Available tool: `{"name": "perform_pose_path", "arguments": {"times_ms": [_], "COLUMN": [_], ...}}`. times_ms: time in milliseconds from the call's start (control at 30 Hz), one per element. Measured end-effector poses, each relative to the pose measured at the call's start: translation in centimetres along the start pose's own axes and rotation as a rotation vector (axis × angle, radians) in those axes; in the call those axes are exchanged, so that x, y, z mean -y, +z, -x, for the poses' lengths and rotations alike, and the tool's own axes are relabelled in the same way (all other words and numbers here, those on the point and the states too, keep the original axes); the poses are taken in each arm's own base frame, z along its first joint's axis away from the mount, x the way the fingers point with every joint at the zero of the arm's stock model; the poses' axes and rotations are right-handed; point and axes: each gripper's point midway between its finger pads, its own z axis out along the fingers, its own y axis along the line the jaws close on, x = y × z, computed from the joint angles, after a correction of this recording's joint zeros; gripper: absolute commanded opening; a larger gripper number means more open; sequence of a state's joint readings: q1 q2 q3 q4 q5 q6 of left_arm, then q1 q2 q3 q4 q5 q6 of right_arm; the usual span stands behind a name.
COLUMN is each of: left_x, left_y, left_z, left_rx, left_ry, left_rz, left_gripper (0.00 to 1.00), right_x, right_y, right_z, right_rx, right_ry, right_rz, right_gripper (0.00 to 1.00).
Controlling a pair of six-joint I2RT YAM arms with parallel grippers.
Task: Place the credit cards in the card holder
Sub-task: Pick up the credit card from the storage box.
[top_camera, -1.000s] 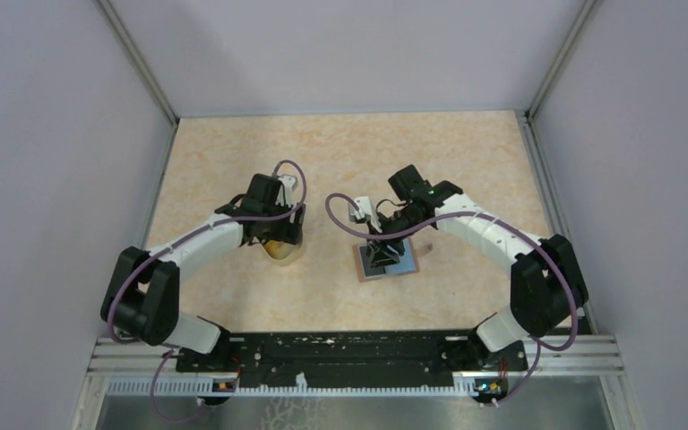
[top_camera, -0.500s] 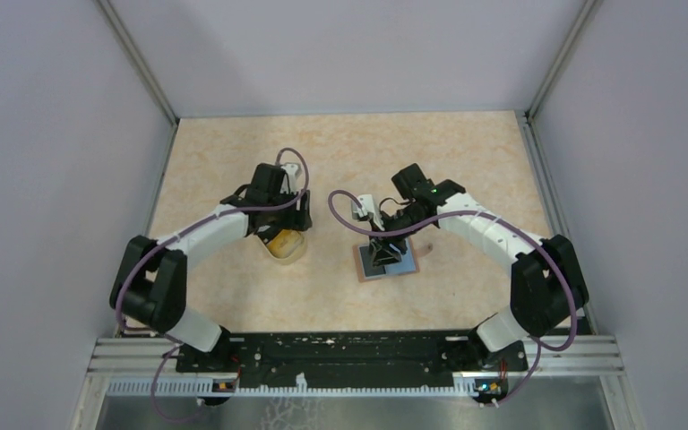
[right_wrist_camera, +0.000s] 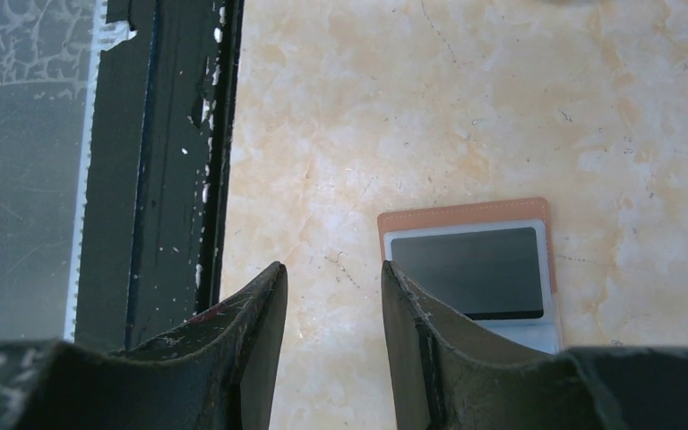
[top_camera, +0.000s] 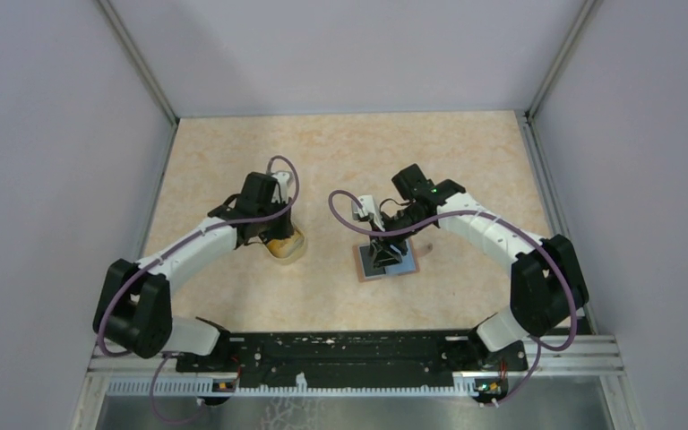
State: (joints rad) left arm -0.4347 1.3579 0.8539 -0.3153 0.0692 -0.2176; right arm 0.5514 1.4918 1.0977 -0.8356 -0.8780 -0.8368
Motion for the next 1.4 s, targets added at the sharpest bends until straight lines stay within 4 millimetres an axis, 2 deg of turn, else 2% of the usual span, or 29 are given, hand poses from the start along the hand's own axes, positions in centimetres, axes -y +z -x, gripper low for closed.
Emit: {"name": "perform_pose_path", "arguments": {"times_ms": [133,300,500,600,700,833,933,1033,1133,1267,1400], "left_x": [-0.3,0.9,2.3,3.1,4.0,5.2,5.6,5.4,4.6,3.1,1.8], "left_y": [1.2,2.4,4.5,6.0,7.0,7.4,6.7,4.9,3.2,3.1,4.3], "left_z": [-3.1,-4.6,-5.4,-5.0,-3.8,-1.8,-0.5,0.5,1.3,1.5,-0.2], "left_rx": [-0.115,-0.181,-0.224,-0.233,-0.209,-0.147,-0.096,-0.025,0.047,0.076,0.018], "left_ry": [-0.009,-0.021,-0.05,-0.061,-0.069,-0.075,-0.071,-0.057,-0.044,-0.035,-0.025], "left_rz": [-0.004,-0.081,-0.163,-0.191,-0.227,-0.275,-0.289,-0.274,-0.227,-0.144,-0.088], "left_gripper": [0.01,0.03,0.05,0.1,0.13,0.22,0.39,0.58,0.69,0.71,0.71], "right_x": [0.0,-0.1,0.0,0.1,0.2,0.2,0.2,0.2,0.1,0.1,0.1], "right_y": [0.0,0.0,-0.1,-0.2,-0.3,-0.4,-0.4,-0.4,-0.4,-0.4,-0.4], "right_z": [0.0,0.0,0.0,-0.1,-0.1,-0.2,-0.2,-0.2,-0.3,-0.3,-0.3], "right_rx": [0.0,0.0,0.004,0.005,0.005,0.005,0.005,0.005,0.004,0.003,0.003], "right_ry": [0.001,0.002,0.006,0.007,0.008,0.012,0.012,0.013,0.015,0.017,0.017], "right_rz": [0.0,0.002,0.0,-0.002,-0.003,-0.005,-0.005,-0.005,-0.003,-0.002,-0.002], "right_gripper": [0.43,0.43,0.43,0.43,0.43,0.43,0.43,0.43,0.43,0.43,0.43]}}
